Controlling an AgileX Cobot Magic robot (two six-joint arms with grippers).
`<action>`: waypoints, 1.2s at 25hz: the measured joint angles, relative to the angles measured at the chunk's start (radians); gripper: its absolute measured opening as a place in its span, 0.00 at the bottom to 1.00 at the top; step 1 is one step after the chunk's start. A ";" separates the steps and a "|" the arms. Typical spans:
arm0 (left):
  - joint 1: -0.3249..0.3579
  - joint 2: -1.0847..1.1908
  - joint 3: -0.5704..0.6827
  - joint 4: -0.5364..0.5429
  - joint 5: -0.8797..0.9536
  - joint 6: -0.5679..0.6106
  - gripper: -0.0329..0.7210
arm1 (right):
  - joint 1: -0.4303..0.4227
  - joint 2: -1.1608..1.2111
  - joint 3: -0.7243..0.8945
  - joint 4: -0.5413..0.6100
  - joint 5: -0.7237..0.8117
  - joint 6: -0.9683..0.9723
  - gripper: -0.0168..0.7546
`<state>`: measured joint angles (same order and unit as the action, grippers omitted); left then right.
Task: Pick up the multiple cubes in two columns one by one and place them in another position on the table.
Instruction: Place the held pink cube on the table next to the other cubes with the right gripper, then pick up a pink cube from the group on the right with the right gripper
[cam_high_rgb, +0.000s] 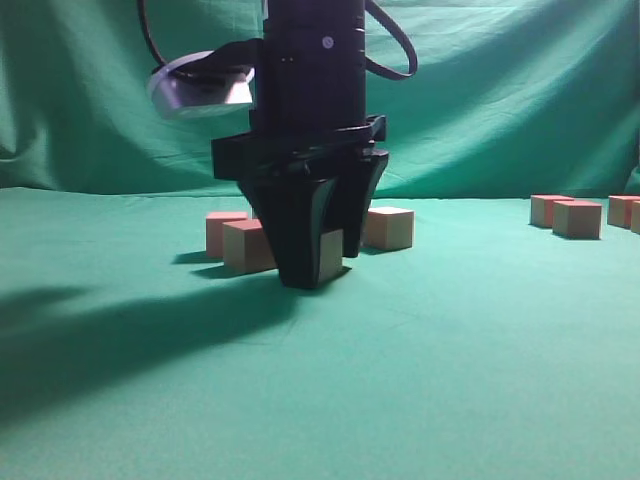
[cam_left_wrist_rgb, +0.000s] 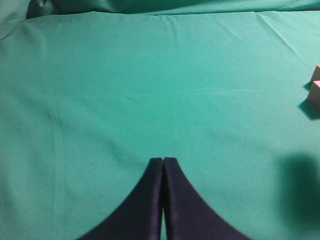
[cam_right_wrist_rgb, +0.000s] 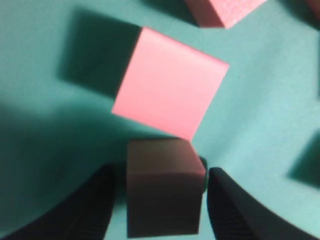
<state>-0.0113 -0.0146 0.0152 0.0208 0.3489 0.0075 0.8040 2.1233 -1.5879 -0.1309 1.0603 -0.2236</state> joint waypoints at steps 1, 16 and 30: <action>0.000 0.000 0.000 0.000 0.000 0.000 0.04 | 0.000 0.000 0.000 0.000 0.000 0.000 0.62; 0.000 0.000 0.000 0.000 0.000 0.000 0.04 | -0.002 -0.115 -0.062 -0.006 0.125 0.000 0.70; 0.000 0.000 0.000 0.000 0.000 0.000 0.04 | -0.010 -0.474 -0.138 -0.035 0.185 0.116 0.70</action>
<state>-0.0113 -0.0146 0.0152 0.0208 0.3489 0.0075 0.7943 1.6494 -1.7257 -0.1657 1.2452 -0.1072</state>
